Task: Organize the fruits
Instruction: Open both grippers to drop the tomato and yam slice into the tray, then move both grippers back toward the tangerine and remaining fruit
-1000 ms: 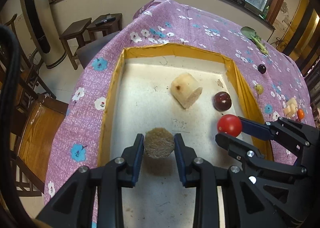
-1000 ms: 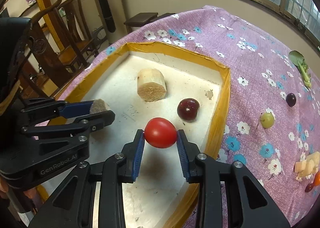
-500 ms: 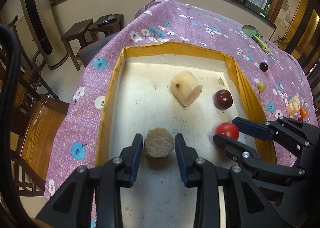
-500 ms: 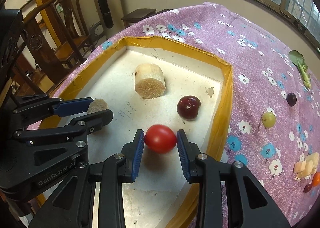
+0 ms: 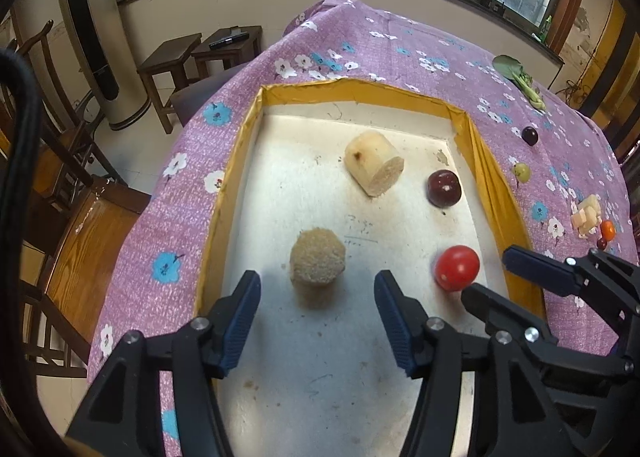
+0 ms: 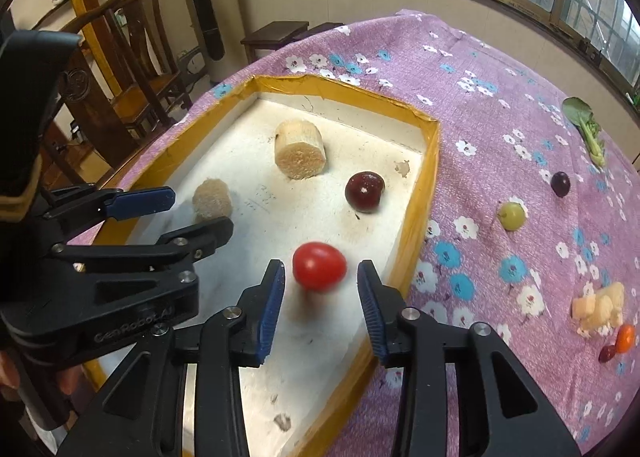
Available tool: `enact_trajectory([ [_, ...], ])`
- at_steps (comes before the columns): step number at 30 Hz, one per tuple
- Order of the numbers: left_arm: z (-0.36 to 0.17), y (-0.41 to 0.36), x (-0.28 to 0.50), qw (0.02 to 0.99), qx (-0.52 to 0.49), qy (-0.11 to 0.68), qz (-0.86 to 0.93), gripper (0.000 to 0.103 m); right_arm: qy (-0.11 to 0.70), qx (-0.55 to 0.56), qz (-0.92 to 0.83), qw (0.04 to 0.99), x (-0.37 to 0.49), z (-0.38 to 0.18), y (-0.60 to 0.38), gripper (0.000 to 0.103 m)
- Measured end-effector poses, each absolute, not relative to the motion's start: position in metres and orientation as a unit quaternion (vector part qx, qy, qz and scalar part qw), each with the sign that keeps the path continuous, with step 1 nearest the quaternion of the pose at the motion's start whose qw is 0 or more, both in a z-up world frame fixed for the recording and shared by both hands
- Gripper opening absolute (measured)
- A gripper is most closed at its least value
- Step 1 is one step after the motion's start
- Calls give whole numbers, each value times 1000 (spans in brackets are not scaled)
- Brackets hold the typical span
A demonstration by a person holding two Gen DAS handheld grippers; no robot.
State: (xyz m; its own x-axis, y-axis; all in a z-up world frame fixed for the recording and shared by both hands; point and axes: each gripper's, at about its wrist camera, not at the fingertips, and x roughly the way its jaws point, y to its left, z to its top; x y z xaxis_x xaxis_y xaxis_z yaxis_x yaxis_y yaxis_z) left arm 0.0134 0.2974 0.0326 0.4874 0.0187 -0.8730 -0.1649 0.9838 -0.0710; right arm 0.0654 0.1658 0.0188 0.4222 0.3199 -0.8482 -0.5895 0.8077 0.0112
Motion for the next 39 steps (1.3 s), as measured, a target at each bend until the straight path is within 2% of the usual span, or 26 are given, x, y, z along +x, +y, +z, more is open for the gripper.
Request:
enact_trajectory([
  [4, 38, 292, 6, 862, -78, 497, 54, 66, 458, -148, 277, 832, 54, 25, 159, 40],
  [18, 56, 238, -13, 873, -52, 484, 32, 67, 453, -130, 274, 838, 13, 35, 108, 40],
  [39, 69, 79, 2, 875, -1, 481, -58, 67, 468, -46, 148, 870, 27, 28, -91, 40],
])
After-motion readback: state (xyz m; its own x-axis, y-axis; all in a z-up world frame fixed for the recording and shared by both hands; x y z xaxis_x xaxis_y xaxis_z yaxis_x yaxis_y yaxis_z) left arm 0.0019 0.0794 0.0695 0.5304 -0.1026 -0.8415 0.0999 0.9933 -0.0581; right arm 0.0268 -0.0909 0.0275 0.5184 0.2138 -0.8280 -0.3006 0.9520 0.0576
